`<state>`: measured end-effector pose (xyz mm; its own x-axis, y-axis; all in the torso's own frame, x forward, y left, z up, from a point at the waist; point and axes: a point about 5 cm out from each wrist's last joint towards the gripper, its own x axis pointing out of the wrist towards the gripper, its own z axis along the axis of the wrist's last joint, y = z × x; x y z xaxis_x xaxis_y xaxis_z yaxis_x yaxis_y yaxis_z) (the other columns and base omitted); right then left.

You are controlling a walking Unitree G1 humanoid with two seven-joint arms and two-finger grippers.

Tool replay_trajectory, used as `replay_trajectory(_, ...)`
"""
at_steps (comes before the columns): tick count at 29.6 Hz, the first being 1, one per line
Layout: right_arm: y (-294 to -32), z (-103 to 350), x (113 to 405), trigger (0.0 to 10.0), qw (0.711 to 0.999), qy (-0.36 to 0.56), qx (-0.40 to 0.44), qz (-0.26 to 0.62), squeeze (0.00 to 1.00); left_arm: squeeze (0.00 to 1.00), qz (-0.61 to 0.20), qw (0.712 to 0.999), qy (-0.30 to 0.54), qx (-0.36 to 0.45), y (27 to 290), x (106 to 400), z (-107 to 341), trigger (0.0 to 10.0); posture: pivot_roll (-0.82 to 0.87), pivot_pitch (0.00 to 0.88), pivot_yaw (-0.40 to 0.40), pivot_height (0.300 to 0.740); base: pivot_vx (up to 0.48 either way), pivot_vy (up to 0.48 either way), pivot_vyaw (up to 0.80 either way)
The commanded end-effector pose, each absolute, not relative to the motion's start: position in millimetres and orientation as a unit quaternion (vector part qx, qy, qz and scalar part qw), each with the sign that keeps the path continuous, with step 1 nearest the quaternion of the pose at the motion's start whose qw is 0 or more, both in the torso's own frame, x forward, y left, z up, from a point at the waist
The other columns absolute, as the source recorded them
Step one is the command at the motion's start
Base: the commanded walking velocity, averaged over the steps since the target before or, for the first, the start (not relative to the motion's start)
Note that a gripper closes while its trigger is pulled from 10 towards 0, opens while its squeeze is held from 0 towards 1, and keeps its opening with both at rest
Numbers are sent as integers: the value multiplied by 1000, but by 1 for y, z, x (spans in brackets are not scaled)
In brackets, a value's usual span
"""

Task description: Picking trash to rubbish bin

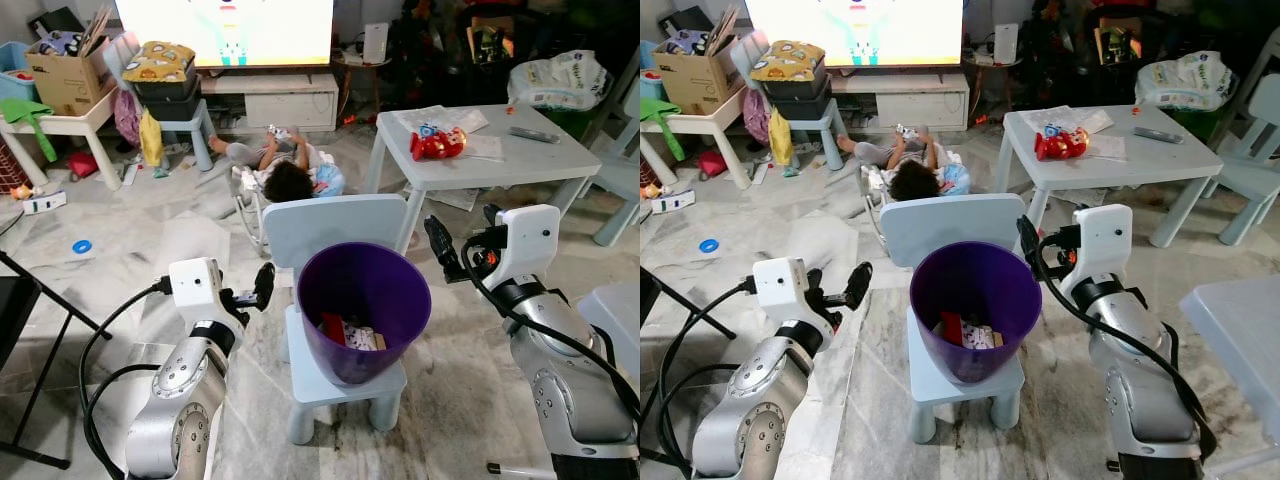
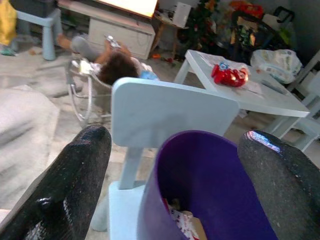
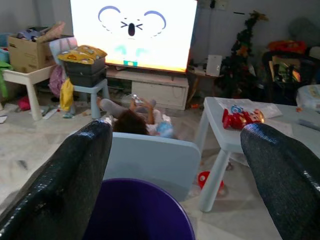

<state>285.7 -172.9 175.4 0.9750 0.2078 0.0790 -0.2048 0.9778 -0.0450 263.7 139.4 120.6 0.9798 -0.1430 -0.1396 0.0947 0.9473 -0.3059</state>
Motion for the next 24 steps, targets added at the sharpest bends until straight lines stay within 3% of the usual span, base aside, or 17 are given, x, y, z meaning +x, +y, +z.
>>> replay_trajectory(1, -175, 178, 284, 10000, 994, -43, -23, 101, 0, 0, -62, 982, 83, -156, 139, 264, 121, 10000, 3, 24, -42, 740, 0, 0, -800)
replay_trajectory(19, -176, 178, 283, 10000, 994, -39, -25, 103, 0, 0, -92, 982, 72, -150, 136, 263, 124, 10000, -3, 35, -45, 740, 0, 0, -800)
replay_trajectory(24, -175, 178, 283, 10000, 993, -39, -26, 105, 0, 0, -92, 982, 70, -150, 137, 262, 124, 10000, -3, 35, -45, 740, 274, 0, -800)
